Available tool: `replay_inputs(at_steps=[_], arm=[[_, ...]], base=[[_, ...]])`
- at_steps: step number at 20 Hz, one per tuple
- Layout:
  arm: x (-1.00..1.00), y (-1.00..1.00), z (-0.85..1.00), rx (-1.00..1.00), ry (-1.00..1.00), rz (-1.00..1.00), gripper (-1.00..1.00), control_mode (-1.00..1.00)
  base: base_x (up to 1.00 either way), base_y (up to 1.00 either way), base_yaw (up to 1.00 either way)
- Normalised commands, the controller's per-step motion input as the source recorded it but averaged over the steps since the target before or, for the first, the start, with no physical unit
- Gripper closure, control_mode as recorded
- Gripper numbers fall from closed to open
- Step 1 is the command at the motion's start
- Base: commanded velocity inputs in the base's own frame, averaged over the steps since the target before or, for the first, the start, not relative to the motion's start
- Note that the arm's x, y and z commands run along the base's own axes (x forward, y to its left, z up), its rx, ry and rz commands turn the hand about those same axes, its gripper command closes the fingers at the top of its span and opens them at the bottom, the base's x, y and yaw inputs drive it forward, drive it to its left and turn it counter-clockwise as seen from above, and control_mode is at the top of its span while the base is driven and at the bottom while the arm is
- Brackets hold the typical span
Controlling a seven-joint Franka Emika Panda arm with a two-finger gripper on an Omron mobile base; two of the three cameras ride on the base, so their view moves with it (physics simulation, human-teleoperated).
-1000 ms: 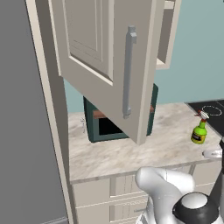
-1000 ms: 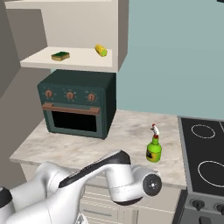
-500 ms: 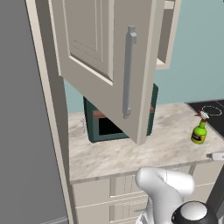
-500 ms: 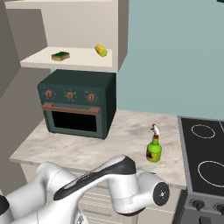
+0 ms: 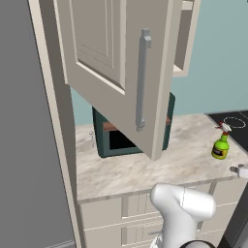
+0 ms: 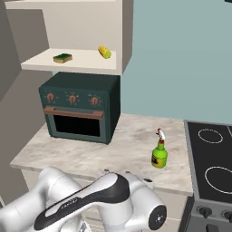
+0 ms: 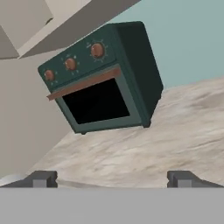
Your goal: Pick the sponge and spray from the cabinet and place them on the counter.
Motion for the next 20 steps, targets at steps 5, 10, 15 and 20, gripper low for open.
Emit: replay_inputs(at_steps=[5,10,15,20], arm=[[-0.09,0.29,0.83,0.08,0.00,0.00,-1.00,-1.00],[-0.06,0.28,0.84,0.07,0.00,0.00,-1.00,-1.00],[-0.13,0.25,0.63,0.13,0.00,0.00,-1.00,-1.00],[-0.04,0.15,0.66,0.12,0.03,-0.05,-1.00,-1.00]], base=[[0.00,0.00,0.00],[0.00,0.00,0.00],[0.00,0.00,0.00],[0.00,0.00,0.00]])
